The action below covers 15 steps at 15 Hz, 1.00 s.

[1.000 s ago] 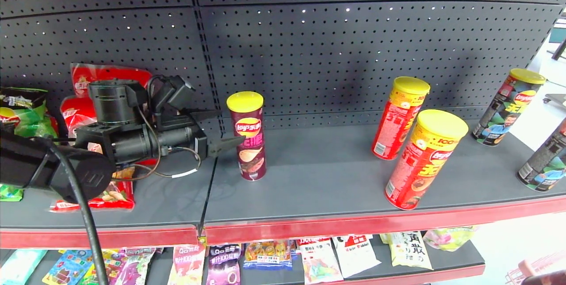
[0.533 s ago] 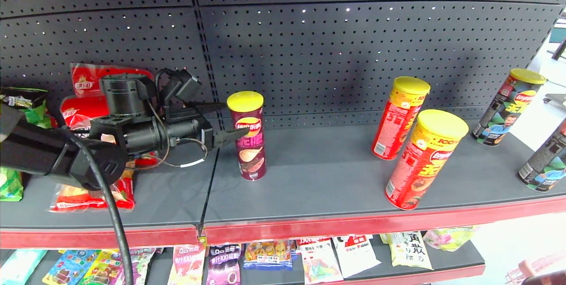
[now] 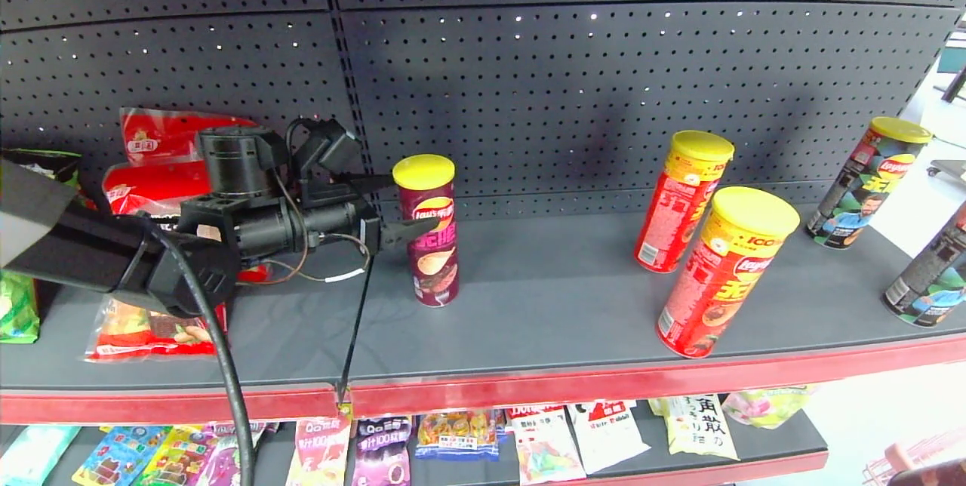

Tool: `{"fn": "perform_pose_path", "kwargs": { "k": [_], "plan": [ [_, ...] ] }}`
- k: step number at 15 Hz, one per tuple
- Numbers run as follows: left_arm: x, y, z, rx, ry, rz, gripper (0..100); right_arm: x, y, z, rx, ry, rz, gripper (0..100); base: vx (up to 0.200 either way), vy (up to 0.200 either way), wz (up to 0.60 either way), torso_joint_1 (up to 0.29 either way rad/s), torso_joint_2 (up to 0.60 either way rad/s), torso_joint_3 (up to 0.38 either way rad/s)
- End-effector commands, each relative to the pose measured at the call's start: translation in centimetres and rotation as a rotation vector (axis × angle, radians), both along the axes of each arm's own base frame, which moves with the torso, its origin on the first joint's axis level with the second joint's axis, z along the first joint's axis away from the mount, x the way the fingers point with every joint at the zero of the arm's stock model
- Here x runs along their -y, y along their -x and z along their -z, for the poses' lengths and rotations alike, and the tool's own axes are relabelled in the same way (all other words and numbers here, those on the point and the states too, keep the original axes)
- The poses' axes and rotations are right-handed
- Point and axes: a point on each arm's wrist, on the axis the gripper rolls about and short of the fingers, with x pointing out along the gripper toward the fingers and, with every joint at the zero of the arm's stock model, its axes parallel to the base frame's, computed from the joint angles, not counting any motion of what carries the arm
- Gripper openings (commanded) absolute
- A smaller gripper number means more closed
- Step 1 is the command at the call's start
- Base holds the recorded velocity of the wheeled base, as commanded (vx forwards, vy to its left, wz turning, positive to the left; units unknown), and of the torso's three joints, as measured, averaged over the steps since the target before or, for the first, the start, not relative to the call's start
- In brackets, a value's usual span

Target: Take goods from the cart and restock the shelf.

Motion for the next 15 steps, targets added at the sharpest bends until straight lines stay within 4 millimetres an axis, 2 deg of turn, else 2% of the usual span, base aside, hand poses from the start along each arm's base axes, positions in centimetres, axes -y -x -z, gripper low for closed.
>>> {"fn": "perform_pose_path", "kwargs": {
  "k": [1,9,15],
  "plan": [
    [0.0,-0.05,0.08,-0.002,0.0,0.0,100,-0.02,-0.06,-0.01,-0.005,0.002,0.0,0,0.0,0.0,0.0,0.0,0.0,0.0],
    [0.12,-0.7,0.78,-0.009,-0.009,-0.024,100,-0.02,-0.08,0.0,-0.008,-0.001,0.0,0,0.0,0.0,0.0,0.0,0.0,0.0],
    [0.14,-0.35,0.83,-0.01,-0.015,-0.025,100,-0.05,-0.17,-0.01,-0.014,0.001,0.001,0,0.0,0.0,0.0,0.0,0.0,0.0]
  ]
}}
